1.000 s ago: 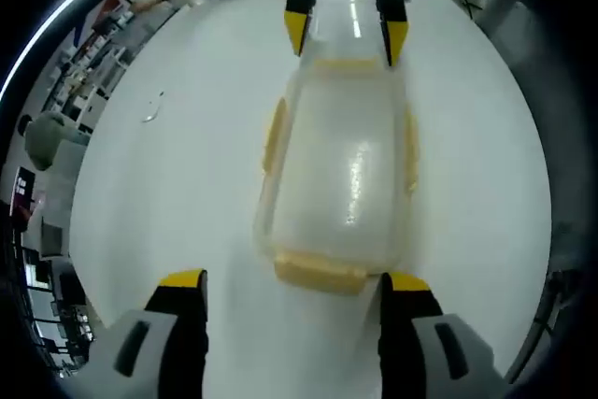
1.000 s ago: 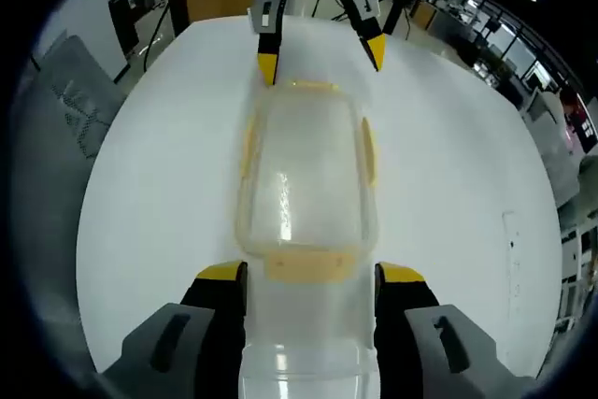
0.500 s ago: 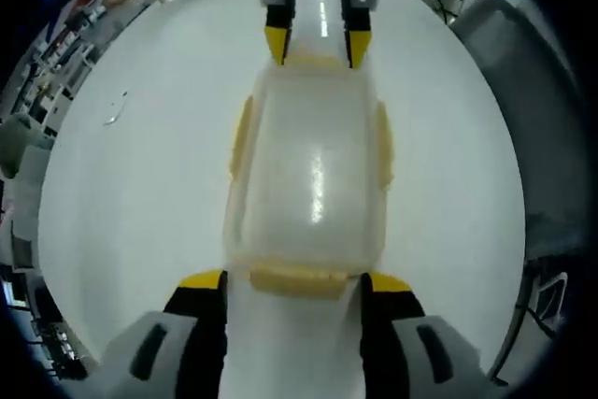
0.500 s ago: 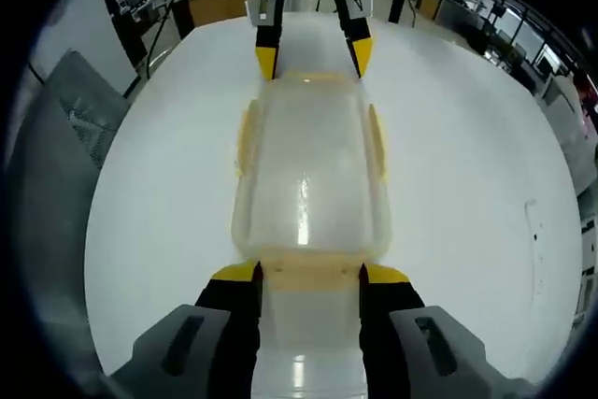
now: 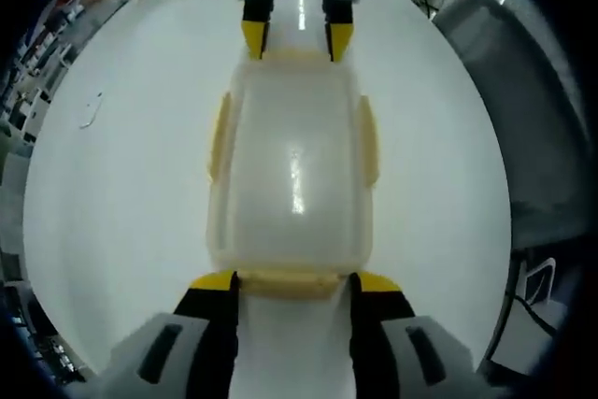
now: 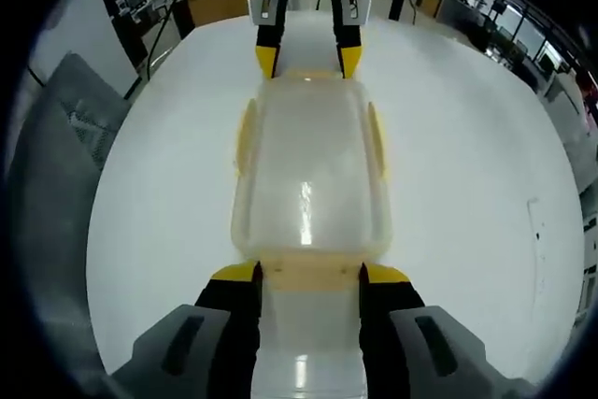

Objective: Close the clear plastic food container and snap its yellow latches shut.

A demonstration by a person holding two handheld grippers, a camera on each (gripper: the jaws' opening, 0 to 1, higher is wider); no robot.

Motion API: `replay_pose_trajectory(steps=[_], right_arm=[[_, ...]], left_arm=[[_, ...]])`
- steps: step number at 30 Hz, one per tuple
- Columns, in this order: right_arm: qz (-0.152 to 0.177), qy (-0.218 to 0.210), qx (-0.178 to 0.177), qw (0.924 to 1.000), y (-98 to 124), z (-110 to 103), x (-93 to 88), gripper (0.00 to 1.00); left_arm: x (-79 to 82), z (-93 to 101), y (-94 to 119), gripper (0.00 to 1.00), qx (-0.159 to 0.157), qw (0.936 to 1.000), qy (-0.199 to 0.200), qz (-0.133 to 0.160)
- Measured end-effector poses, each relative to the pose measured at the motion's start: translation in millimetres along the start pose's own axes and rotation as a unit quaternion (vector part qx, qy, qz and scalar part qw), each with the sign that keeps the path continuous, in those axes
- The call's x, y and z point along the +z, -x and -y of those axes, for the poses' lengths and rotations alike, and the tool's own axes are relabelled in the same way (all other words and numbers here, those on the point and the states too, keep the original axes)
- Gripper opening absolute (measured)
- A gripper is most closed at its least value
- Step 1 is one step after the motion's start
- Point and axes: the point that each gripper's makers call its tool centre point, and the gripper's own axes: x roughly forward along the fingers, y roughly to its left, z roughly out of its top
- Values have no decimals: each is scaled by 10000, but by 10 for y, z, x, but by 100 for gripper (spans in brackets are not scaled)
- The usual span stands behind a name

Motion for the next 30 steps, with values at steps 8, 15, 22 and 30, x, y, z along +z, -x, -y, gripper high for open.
replay_pose_trajectory(steps=[8, 15, 22, 30], right_arm=[[-84, 17, 46, 10000, -8, 13, -9, 37], [-106, 31, 87, 9999, -11, 18, -13, 38], [-181, -54, 36, 9998, -13, 11, -16, 37], [-5, -98, 46, 9999, -2, 2, -25, 37]], left_arm=[[-21, -5, 4, 35, -49, 9999, -62, -143], [-21, -13, -12, 35, -52, 9994, 36, -355], [-13, -12, -17, 35, -58, 9989, 44, -471], [-4, -7, -14, 35, -67, 9989, 54, -469]])
